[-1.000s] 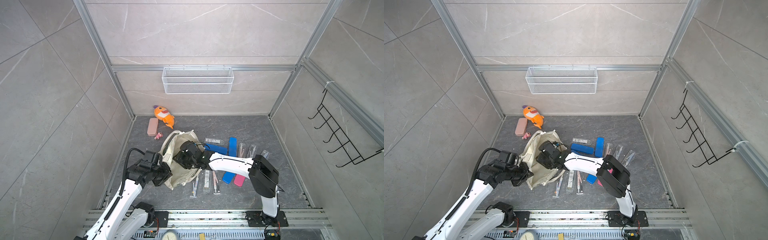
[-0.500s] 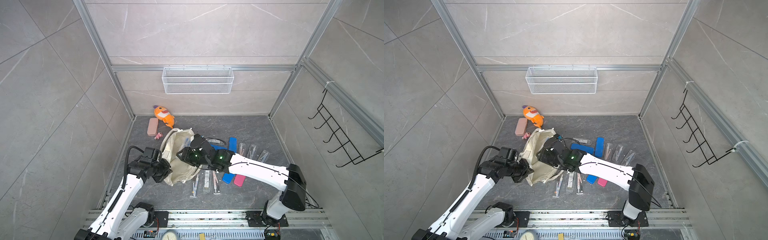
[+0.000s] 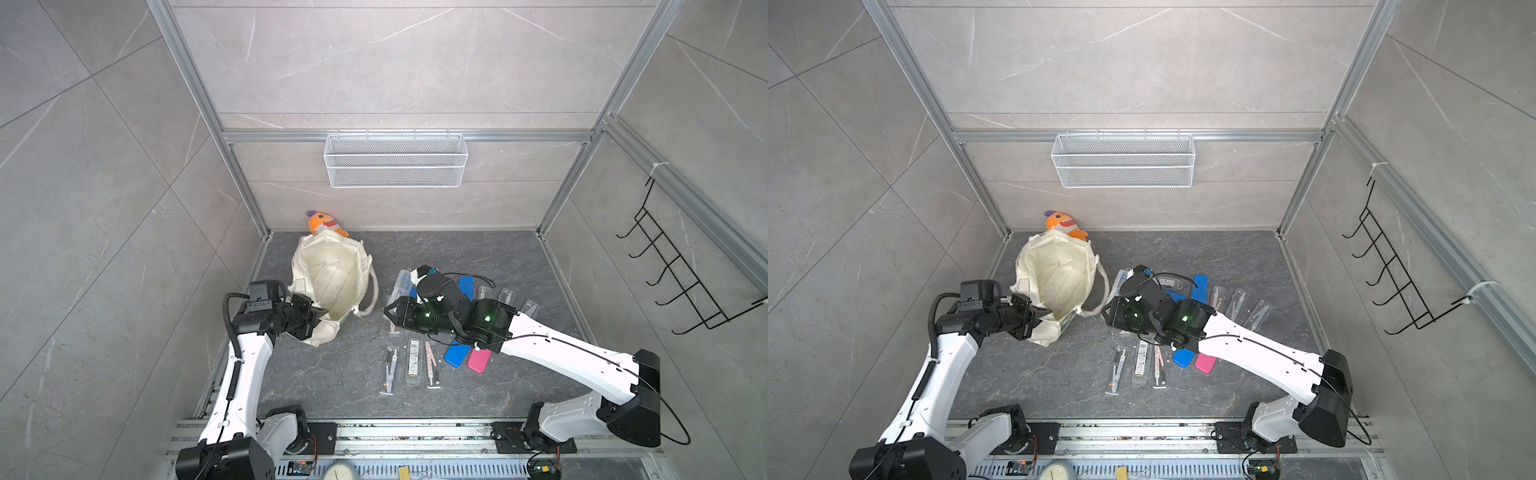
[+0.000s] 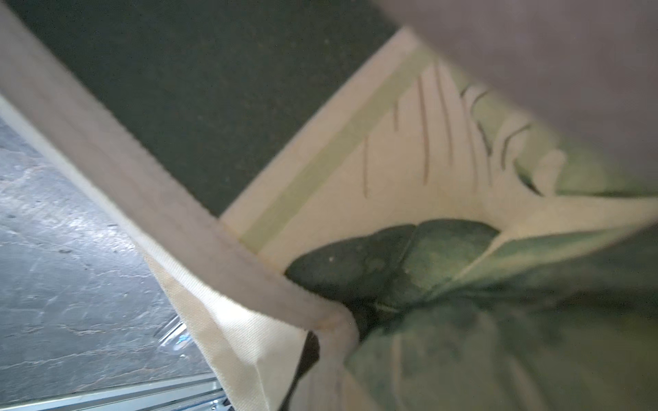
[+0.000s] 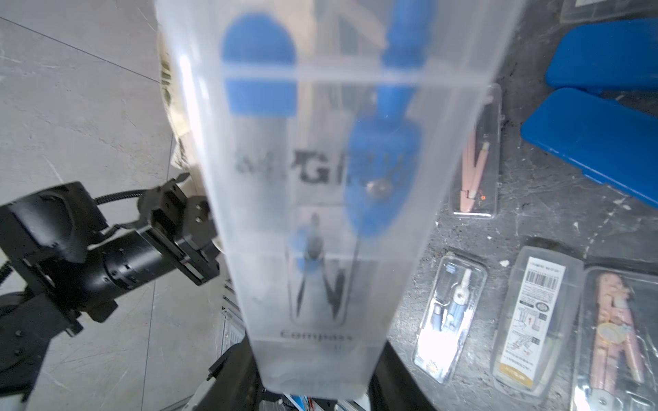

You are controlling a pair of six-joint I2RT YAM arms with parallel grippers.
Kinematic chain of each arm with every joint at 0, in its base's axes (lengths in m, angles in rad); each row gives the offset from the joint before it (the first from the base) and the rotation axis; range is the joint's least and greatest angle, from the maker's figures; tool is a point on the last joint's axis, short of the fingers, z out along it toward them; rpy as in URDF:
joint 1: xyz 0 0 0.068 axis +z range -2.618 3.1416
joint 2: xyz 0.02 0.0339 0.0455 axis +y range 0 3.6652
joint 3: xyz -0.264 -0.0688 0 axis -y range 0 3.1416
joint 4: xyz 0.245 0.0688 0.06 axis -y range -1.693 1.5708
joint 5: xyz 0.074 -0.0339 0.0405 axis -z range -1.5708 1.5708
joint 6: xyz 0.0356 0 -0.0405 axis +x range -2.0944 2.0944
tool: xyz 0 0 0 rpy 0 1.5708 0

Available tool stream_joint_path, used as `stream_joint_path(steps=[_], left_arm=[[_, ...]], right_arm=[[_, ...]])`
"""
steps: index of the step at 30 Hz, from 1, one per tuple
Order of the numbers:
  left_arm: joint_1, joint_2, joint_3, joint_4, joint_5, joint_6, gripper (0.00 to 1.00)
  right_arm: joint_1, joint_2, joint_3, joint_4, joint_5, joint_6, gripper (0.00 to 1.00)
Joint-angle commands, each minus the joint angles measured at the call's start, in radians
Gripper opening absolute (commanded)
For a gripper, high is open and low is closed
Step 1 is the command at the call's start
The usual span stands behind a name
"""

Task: Take out the compass set from the canvas bag
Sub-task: Adjust the canvas bag at the center of the board, then place the compass set at the center of the board.

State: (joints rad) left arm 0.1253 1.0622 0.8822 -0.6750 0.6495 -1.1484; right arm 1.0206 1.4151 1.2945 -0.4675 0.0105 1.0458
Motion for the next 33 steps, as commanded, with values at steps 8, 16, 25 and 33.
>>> stream_joint_path(steps=[8, 16, 25, 33], left_arm=[[0.023, 0.071, 0.142, 0.098, 0.102, -0.093, 0.0], [0.023, 0.061, 0.133, 0.077, 0.117, -0.074, 0.0], [0.022, 0.081, 0.159, 0.009, 0.142, 0.036, 0.0], [0.001, 0.125, 0.206, -0.068, 0.166, 0.159, 0.0]], right_arm=[[0.116, 0.276, -0.045, 0.112, -0.151, 0.062, 0.33], [0.13, 0.48, -0.004, 0.177, -0.218, 0.127, 0.34], [0.128, 0.529, -0.02, 0.196, -0.235, 0.147, 0.51], [0.122, 0.446, -0.07, 0.186, -0.182, 0.158, 0.68]])
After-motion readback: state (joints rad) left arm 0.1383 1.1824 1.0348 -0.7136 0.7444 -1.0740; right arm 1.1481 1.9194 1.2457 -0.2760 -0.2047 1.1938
